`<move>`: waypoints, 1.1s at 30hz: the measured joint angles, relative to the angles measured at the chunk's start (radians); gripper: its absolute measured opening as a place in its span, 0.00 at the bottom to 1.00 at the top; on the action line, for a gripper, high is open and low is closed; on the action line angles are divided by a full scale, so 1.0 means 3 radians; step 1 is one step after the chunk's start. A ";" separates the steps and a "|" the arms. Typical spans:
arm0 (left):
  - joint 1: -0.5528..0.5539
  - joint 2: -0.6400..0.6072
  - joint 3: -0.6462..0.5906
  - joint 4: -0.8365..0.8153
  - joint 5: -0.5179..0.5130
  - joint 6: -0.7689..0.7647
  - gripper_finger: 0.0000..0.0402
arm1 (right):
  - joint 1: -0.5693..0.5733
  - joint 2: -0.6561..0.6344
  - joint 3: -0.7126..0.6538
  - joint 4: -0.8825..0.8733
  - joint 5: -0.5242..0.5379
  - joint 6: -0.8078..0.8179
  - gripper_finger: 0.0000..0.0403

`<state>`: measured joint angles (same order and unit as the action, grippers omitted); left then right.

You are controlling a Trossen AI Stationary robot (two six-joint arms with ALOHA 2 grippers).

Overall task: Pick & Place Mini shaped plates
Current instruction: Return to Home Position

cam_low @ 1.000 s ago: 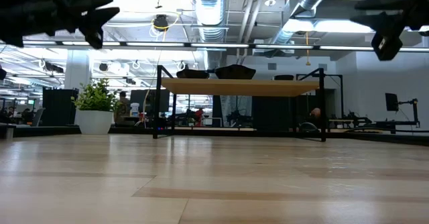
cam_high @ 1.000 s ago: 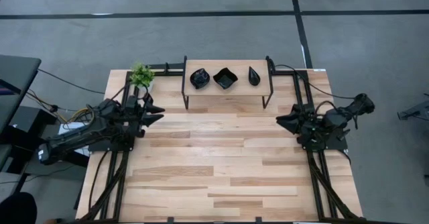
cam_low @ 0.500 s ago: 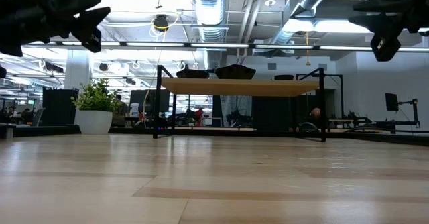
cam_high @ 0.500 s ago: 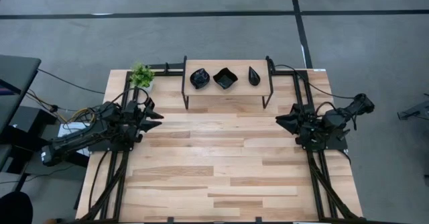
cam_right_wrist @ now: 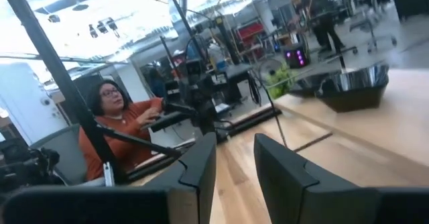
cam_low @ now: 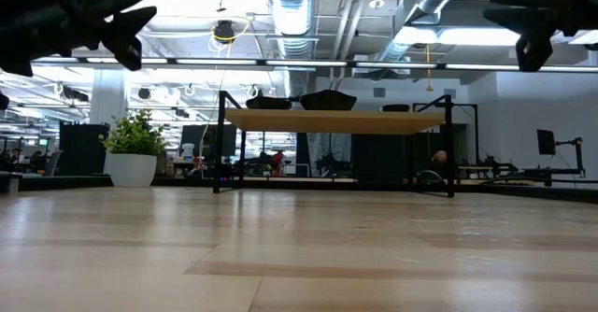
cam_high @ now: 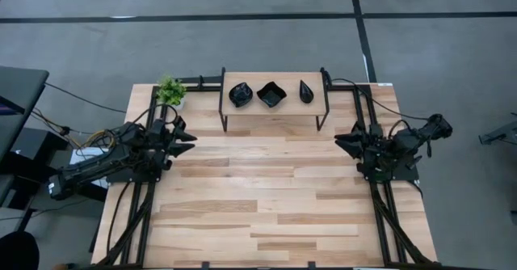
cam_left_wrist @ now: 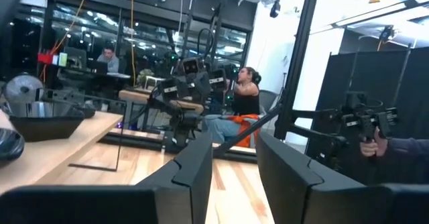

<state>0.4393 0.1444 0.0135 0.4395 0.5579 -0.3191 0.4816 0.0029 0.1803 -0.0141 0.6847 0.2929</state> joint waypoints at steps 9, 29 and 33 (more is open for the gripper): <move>0.0000 0.0006 0.0008 -0.0246 0.0210 0.0185 0.29 | 0.0003 0.0000 -0.0106 -0.0219 -0.0013 0.0238 0.24; -0.0001 0.0004 0.0010 -0.0189 0.0139 0.0165 0.29 | 0.0033 0.0000 -0.0127 -0.0203 -0.0024 0.0325 0.24; 0.0000 0.0004 0.0010 -0.0189 0.0139 0.0164 0.29 | 0.0033 -0.0001 -0.0127 -0.0204 -0.0024 0.0327 0.24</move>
<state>0.4392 0.1455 0.0166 0.3829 0.5995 -0.2698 0.4915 0.0025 0.1421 -0.0753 0.6777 0.3908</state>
